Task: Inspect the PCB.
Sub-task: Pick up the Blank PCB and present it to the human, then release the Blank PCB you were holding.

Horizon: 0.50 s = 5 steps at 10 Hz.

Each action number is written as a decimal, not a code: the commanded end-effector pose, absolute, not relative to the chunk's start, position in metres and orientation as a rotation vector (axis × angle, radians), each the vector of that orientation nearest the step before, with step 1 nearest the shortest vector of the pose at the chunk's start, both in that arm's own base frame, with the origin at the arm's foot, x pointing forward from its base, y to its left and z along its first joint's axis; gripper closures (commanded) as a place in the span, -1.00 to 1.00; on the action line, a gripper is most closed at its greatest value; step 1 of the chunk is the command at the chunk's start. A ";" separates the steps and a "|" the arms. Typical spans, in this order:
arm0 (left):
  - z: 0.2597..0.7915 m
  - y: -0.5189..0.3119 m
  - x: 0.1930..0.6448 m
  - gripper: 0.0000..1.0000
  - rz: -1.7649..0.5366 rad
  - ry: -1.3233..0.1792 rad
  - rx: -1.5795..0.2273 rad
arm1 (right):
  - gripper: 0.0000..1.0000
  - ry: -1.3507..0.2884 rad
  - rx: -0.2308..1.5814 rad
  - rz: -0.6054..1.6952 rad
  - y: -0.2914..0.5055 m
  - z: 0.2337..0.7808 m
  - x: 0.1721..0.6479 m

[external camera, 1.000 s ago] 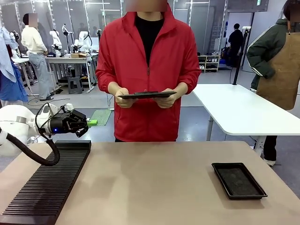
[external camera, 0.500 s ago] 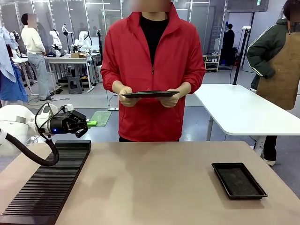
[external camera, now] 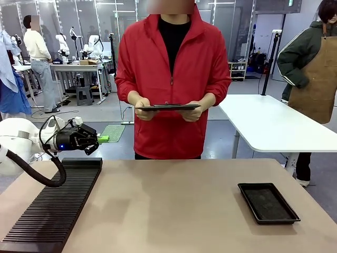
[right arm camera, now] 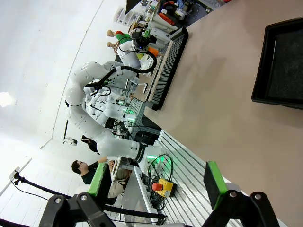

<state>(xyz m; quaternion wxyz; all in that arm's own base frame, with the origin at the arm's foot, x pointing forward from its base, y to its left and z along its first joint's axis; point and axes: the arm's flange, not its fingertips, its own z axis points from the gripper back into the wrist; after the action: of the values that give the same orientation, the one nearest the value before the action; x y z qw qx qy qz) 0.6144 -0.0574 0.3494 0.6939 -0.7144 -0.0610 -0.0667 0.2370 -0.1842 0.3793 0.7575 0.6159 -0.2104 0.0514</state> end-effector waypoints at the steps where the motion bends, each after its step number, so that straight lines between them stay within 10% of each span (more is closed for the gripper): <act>1: 0.350 -0.058 0.615 0.95 -0.149 -0.139 -1.593 | -1.00 -0.466 1.351 0.118 -0.185 0.381 0.237; 5: 0.350 -0.058 0.615 0.95 -0.149 -0.139 -1.593 | -1.00 -0.466 1.351 0.118 -0.185 0.381 0.237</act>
<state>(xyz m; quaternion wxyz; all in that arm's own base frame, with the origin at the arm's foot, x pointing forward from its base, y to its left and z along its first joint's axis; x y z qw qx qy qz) 0.6144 -0.0574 0.3493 0.6939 -0.7144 -0.0610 -0.0667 0.2370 -0.1842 0.3793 0.7575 0.6159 -0.2104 0.0514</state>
